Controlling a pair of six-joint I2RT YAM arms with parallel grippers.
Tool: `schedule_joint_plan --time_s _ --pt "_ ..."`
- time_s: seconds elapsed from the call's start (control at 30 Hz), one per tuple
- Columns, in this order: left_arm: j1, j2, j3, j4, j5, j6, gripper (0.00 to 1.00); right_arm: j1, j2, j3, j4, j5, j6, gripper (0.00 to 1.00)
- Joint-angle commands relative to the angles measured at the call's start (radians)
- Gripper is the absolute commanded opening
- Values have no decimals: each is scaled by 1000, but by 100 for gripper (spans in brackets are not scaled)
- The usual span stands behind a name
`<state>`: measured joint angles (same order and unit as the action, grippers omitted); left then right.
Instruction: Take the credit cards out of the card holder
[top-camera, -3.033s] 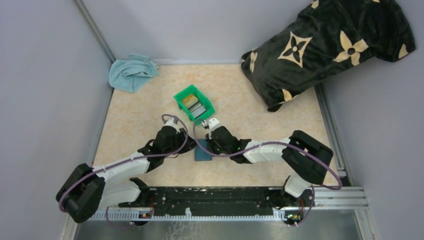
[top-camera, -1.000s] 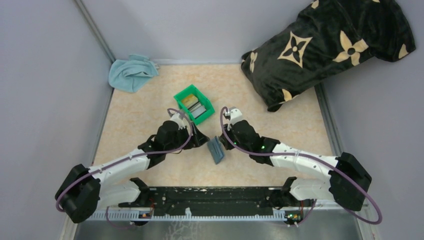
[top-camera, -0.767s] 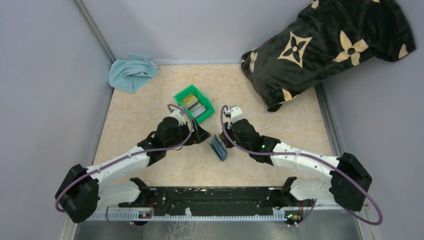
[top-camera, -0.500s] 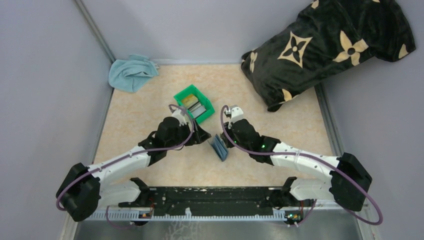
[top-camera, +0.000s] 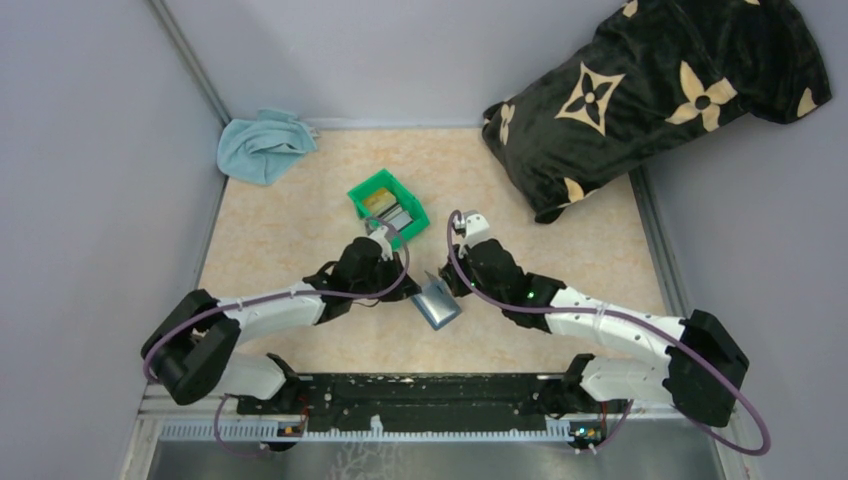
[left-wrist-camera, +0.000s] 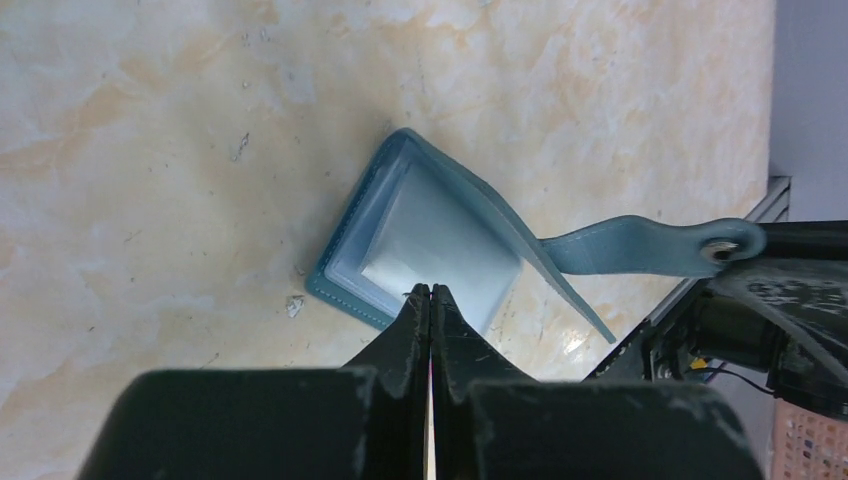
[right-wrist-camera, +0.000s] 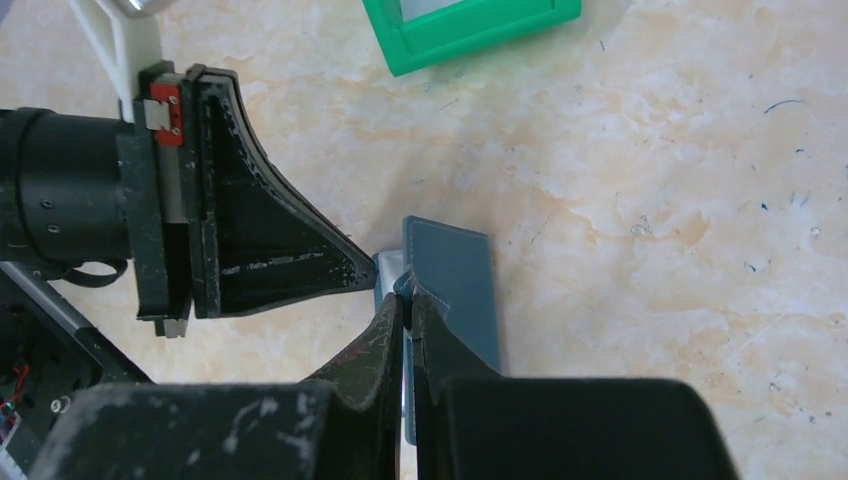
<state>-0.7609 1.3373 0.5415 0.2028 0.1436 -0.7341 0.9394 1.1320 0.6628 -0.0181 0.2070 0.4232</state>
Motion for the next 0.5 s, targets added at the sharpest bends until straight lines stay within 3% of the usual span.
schedule_joint_plan --time_s 0.0,0.1,0.3,0.47 --pt "-19 43 24 33 20 14 0 -11 -38 -20 57 -3 21 0" --pt "-25 52 4 47 22 3 4 -44 -49 -38 57 -7 54 0" --pt "-29 27 -20 35 -10 -17 55 -187 -54 -74 13 -18 109 0" --pt "-29 10 -7 10 -22 -13 61 -247 3 -48 -68 29 89 0"
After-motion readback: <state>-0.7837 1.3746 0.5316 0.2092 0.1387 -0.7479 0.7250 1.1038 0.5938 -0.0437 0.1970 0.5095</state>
